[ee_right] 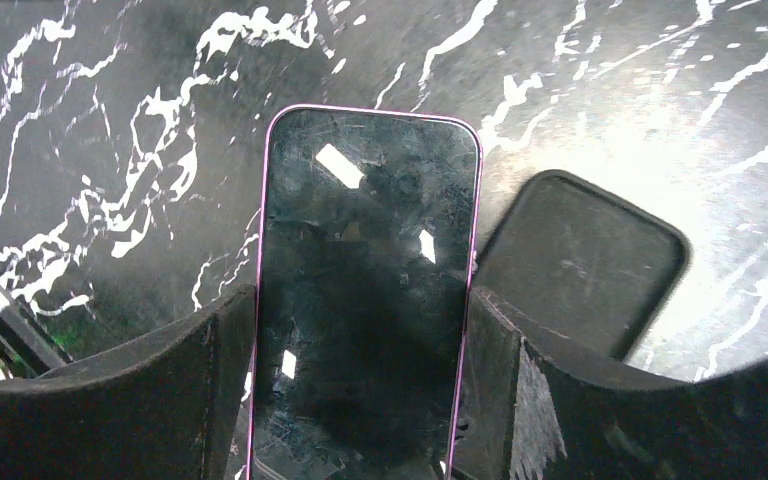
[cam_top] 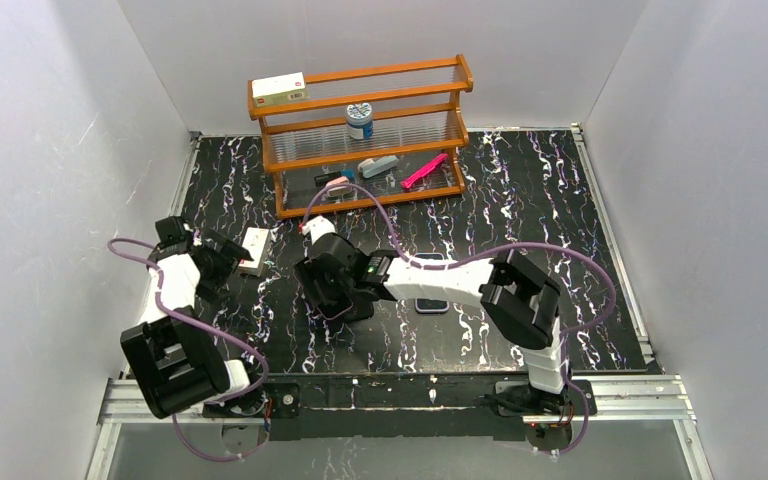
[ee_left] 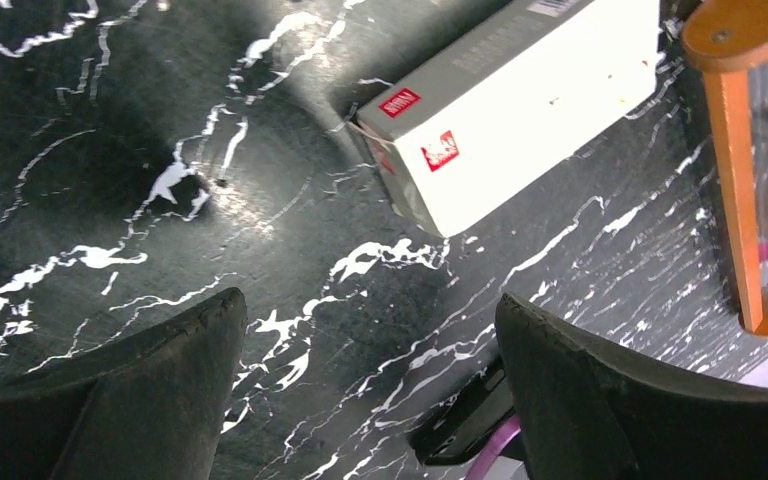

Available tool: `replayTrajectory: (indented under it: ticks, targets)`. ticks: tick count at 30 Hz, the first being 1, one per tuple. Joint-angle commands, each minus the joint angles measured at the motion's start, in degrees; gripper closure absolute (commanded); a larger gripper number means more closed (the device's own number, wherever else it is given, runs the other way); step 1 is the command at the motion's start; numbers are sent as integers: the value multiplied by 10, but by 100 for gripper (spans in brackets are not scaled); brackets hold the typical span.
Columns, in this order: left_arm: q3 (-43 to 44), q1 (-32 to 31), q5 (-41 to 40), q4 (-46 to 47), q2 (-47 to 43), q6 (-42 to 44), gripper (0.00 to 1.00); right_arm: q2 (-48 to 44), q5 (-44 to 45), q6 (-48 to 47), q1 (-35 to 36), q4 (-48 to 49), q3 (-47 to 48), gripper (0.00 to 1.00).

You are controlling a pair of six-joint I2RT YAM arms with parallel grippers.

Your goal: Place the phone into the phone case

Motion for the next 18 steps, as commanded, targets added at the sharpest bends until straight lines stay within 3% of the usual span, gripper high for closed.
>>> replayTrajectory:
  ticks: [1,9,18]
  targets:
    - [25,-20,35,2,-30,15,9,-48,59,36,-13,37,-15,62]
    - [19,-79,93,35,-77,-3,12,-58,120,118,-33,20,-42,62]
    - [5,-106,160,67,-96,-13,15,-57,117,158,-44,31,-74,62]
